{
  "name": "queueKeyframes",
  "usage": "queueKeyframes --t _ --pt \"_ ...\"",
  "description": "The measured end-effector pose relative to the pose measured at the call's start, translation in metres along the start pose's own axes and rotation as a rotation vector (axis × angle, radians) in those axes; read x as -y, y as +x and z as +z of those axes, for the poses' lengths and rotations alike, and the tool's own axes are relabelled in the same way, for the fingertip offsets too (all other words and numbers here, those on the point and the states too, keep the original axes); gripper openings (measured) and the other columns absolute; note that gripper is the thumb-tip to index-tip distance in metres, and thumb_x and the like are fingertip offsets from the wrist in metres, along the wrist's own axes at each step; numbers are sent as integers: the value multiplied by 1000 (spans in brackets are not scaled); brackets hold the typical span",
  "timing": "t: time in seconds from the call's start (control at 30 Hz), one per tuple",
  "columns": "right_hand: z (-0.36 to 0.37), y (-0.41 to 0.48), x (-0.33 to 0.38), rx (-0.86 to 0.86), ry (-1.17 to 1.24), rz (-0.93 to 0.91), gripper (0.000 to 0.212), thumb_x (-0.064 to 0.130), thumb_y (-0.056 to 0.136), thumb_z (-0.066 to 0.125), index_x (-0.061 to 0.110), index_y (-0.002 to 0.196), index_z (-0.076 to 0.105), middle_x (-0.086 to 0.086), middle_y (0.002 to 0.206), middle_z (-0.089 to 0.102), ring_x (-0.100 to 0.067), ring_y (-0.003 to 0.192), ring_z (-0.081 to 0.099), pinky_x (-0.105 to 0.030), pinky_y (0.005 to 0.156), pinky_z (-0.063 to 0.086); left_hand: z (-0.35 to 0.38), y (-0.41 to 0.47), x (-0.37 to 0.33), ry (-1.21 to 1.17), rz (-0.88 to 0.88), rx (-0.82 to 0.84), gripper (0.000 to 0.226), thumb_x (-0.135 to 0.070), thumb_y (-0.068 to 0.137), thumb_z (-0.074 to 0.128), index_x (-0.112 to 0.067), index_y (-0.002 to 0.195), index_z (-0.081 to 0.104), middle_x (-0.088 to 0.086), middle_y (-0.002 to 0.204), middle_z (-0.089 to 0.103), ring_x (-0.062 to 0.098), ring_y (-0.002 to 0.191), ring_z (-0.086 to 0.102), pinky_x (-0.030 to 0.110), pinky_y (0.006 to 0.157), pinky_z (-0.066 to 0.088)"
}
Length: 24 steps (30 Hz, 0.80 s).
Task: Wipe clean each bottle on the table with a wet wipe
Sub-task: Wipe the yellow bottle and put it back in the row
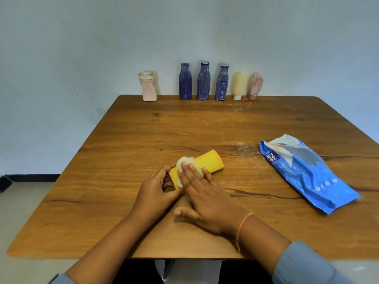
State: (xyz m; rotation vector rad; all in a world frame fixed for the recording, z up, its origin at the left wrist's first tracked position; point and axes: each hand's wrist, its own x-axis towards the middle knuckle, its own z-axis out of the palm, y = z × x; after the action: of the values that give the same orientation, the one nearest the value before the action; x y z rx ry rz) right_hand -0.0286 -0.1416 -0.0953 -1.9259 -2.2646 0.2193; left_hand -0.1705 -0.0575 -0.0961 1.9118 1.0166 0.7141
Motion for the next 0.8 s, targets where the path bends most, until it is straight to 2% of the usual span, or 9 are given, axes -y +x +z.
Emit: queueKeyframes --t 0.13,0.23,0.37,0.47,0.53,0.6,0.73,0.8 --pt "-9 -2 -44 5 -3 242 104 82 63 -12 15 142 -24 -4 150 -29 -15 139 -24 -36 115 -11 1 5 5 -51 -43 12 71 0 65 80 -14 127 49 6 115 61 1 87 64 6 73 49" --pt "-11 -1 -41 12 43 285 113 85 59 -13 10 142 -23 -12 150 -29 -20 139 -25 -32 112 -14 2 6 5 -51 -42 6 70 -1 65 80 -14 127 49 6 115 60 4 89 64 6 73 49" --pt "-1 1 14 32 137 111 106 80 68 4 9 141 -24 -11 148 -33 -18 133 -37 -33 112 -19 2 4 2 -30 -33 -16 60 3 69 75 -12 122 53 0 102 64 -3 77 64 3 68 47" --pt "3 2 39 71 238 -10 102 76 73 10 9 145 -17 -6 150 -30 -10 134 -36 -33 114 -17 -1 3 1 106 15 -40 43 -4 77 66 -18 117 58 -4 105 65 3 89 62 0 71 41" --pt "4 2 29 58 174 -58 98 75 74 9 12 146 -14 -2 151 -27 -8 135 -33 -32 114 -15 -3 2 -1 127 20 -46 44 -5 77 67 -22 117 57 -5 107 62 2 93 60 6 76 42" --pt "4 3 14 16 78 -77 96 75 75 6 15 147 -13 0 153 -23 -8 137 -29 -33 115 -14 -2 1 -2 35 21 -14 49 0 73 70 -23 114 56 -5 105 64 -5 85 63 8 75 47" --pt "-2 11 -20 -63 17 124 108 82 64 -13 13 147 -13 -4 155 -17 -13 140 -21 -39 116 -10 -1 1 1 -96 -28 29 66 4 65 79 -14 123 52 1 108 62 -8 82 64 7 72 49" --pt "-8 13 -38 -95 36 269 109 83 65 -9 14 149 -5 -3 157 -7 -15 143 -10 -44 115 -5 2 2 2 -81 -12 26 68 3 64 80 -16 122 51 0 113 59 -6 84 63 6 74 49"
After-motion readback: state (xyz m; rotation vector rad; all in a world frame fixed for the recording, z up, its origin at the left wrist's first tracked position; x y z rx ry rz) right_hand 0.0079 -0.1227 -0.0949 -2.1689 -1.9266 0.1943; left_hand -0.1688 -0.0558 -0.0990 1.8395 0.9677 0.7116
